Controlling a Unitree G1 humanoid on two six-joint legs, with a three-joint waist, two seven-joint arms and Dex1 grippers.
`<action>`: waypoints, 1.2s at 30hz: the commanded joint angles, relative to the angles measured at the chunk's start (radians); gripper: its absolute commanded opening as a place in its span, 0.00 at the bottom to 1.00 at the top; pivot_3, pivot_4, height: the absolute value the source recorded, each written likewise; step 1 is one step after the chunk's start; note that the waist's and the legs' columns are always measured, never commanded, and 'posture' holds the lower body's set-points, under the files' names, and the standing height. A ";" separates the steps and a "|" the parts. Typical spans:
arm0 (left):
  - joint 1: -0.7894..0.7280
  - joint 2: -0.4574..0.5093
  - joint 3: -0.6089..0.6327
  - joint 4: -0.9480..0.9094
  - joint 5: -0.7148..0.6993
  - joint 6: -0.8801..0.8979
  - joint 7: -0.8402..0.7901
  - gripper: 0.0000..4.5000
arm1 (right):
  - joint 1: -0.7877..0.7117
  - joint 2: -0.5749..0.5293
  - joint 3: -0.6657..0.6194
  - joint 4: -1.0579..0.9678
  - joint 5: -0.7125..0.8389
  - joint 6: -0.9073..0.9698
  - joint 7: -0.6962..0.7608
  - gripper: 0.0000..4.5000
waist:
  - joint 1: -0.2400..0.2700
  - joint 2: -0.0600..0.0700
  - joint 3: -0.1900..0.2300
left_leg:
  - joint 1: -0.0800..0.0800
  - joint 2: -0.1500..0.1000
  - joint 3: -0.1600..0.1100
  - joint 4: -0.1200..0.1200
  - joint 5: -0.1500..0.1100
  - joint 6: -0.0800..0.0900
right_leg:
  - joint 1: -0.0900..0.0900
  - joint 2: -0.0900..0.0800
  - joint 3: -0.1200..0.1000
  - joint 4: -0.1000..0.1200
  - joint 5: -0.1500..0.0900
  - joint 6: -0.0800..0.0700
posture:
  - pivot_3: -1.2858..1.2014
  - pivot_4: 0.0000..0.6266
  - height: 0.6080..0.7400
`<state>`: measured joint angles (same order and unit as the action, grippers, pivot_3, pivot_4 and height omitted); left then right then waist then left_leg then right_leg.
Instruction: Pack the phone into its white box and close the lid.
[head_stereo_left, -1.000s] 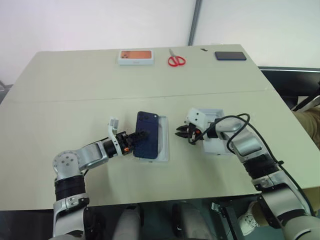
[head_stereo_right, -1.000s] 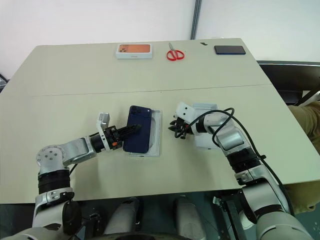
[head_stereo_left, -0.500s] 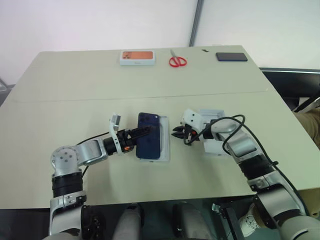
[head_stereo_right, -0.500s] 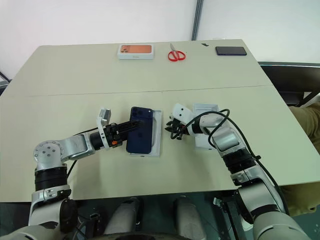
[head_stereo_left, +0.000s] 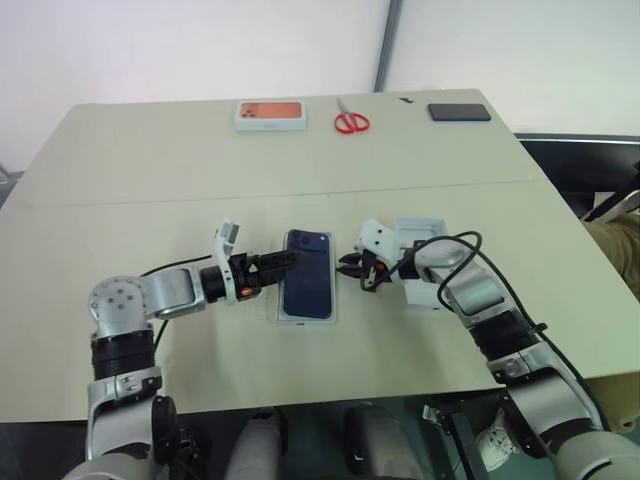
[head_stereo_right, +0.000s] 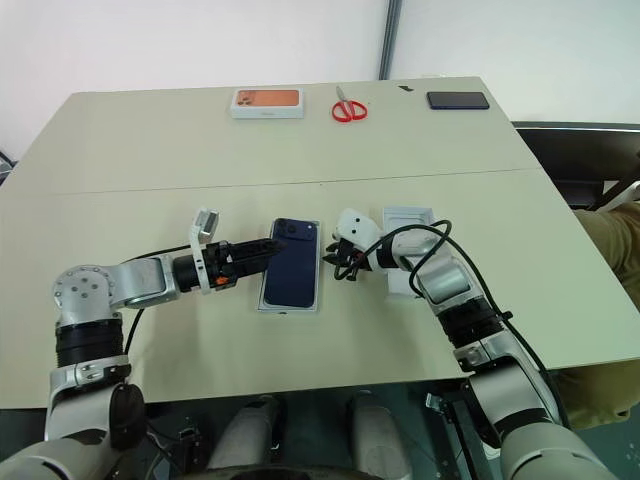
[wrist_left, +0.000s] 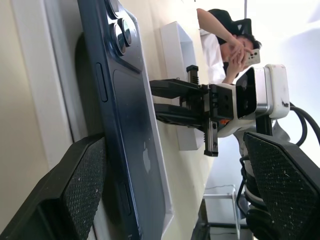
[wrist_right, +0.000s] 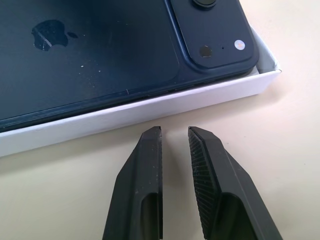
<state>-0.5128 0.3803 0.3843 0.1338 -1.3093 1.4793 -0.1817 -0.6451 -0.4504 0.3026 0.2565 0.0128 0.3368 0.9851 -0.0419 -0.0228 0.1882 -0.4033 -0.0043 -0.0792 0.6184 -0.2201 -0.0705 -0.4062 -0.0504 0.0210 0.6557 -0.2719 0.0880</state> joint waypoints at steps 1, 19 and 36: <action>-0.002 0.051 0.019 -0.025 0.013 -0.015 -0.029 0.99 | -0.016 0.003 -0.019 -0.011 0.005 -0.002 -0.010 0.19 | 0.001 0.000 0.000 | 0.000 0.000 0.000 0.000 0.000 0.000 | 0.000 0.000 0.000 0.000 0.000 0.000 | 0.52 0.24 1.00; 0.036 0.167 -0.253 -0.048 0.431 -0.370 -0.292 0.02 | -0.009 0.023 -0.007 -0.015 0.000 -0.011 -0.019 0.00 | 0.002 0.000 0.000 | -0.001 0.000 0.001 -0.001 0.000 0.000 | -0.001 0.000 0.001 0.000 0.000 0.000 | 0.52 0.24 1.00; 0.205 0.116 -0.518 -0.029 0.857 -1.012 -0.680 0.02 | 0.012 0.024 -0.003 -0.046 -0.006 0.000 -0.023 0.00 | 0.004 0.001 0.000 | 0.001 0.000 0.002 -0.002 0.000 0.000 | -0.001 -0.001 0.002 0.000 0.000 0.000 | 0.52 0.24 1.00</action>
<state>-0.3317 0.5185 -0.0919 0.1062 -0.4674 0.4722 -0.8418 -0.6337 -0.4296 0.2983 0.2518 0.0017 0.3374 0.9584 -0.0375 -0.0213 0.1878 -0.4024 -0.0041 -0.0769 0.6164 -0.2203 -0.0699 -0.4062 -0.0510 0.0226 0.6552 -0.2720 0.0876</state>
